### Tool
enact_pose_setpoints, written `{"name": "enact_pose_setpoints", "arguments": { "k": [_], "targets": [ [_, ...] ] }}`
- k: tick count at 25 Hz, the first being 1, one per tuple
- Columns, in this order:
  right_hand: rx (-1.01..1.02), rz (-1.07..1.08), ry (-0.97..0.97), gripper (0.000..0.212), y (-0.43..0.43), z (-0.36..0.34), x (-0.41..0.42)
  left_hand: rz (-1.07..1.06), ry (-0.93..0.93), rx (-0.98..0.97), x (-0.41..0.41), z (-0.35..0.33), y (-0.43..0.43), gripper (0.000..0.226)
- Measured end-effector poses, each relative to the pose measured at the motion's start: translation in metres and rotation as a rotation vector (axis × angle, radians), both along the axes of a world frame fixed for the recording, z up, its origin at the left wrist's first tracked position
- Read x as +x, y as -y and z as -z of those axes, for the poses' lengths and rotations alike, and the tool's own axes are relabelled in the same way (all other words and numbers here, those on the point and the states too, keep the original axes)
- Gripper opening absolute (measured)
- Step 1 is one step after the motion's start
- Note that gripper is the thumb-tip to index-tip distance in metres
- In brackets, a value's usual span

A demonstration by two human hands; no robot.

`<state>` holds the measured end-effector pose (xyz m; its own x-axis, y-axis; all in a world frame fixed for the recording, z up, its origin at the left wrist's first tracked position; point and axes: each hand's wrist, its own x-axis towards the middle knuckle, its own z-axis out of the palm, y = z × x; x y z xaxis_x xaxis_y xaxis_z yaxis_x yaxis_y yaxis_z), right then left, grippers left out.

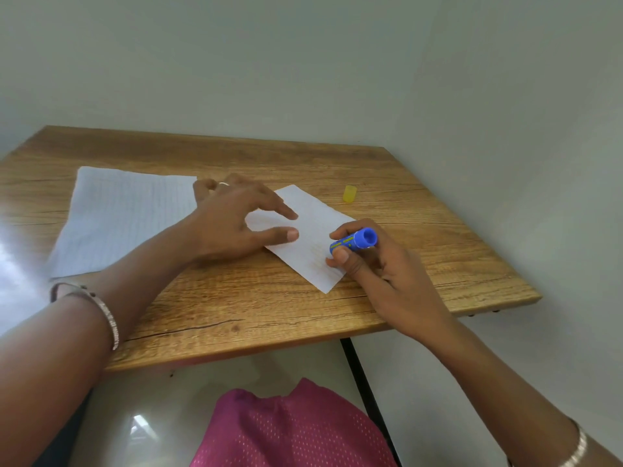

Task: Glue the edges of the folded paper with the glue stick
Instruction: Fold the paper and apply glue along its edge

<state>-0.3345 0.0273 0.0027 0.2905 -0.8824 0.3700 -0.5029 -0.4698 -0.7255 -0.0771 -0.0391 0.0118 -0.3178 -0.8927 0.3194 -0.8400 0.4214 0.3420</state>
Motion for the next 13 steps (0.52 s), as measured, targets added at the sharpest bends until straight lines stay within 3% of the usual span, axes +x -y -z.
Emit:
{"name": "enact_pose_setpoints", "arguments": {
  "k": [4,13],
  "targets": [
    [-0.001,0.024,0.092,0.022,0.001,-0.009,0.006,0.028,0.181,0.100,-0.007,0.001,-0.005,0.083],
    [-0.037,-0.021,-0.147,0.032,0.002,0.001,0.007,0.014,0.223,0.143,-0.012,-0.001,-0.003,0.090]
  ]
}}
